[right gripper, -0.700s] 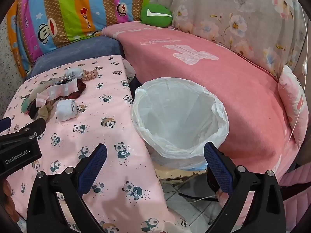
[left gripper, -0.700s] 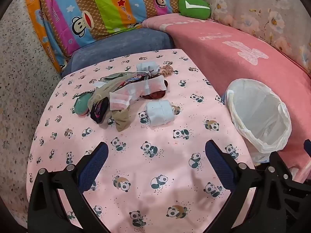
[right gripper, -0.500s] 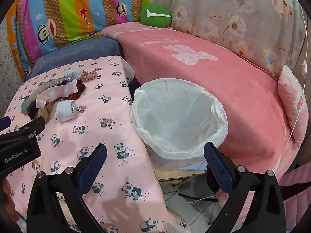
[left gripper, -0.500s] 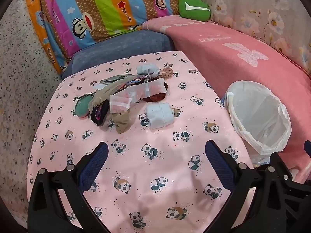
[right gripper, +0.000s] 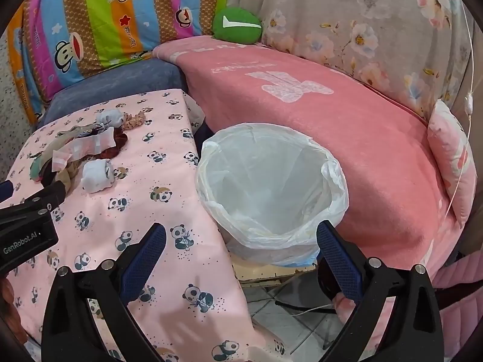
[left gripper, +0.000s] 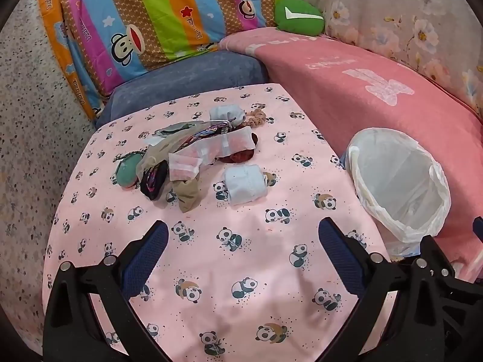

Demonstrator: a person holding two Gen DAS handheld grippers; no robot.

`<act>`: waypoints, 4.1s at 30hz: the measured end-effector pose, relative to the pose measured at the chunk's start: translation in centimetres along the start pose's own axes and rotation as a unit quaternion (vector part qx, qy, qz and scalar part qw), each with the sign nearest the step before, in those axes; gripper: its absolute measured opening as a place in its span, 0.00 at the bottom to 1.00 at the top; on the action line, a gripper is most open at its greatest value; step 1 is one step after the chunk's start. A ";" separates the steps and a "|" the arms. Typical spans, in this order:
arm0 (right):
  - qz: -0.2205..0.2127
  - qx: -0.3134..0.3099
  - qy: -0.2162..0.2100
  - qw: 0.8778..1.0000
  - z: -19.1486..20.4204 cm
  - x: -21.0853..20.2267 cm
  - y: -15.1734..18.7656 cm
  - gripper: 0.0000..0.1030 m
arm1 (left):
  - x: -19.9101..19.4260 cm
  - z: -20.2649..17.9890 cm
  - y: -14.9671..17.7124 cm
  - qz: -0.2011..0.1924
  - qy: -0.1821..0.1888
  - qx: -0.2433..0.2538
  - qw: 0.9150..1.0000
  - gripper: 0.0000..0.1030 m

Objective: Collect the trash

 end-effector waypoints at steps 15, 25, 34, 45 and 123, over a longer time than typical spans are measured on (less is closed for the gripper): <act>-0.003 0.001 0.002 1.000 0.2 -0.4 0.1 0.93 | -0.2 -0.2 0.2 0.000 -0.001 -0.001 1.000 0.92; -0.007 0.002 0.008 1.000 -0.2 -0.6 -0.1 0.93 | -0.2 -0.4 0.1 -0.001 0.000 0.001 1.000 0.92; -0.009 0.003 0.011 1.000 -0.3 -0.6 -0.1 0.93 | -0.2 -0.5 0.1 -0.001 0.000 0.001 1.000 0.92; -0.010 0.004 0.014 1.000 -0.4 -0.6 -0.1 0.93 | -0.1 -0.7 0.2 0.000 0.002 0.001 1.000 0.92; -0.060 0.001 -0.082 0.995 10.1 -1.8 -4.2 0.93 | 1.4 12.7 0.7 -0.017 -0.026 -0.066 0.997 0.92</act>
Point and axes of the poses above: each gripper's, at about its wrist camera, not at the fingertips, and x roughly the way its jaws point, z to its left, y to its underside, the point moved 7 cm from there along x, roughly the way its jaws point, and after that the axes turned 11 degrees about y, right-handed, at the moved point
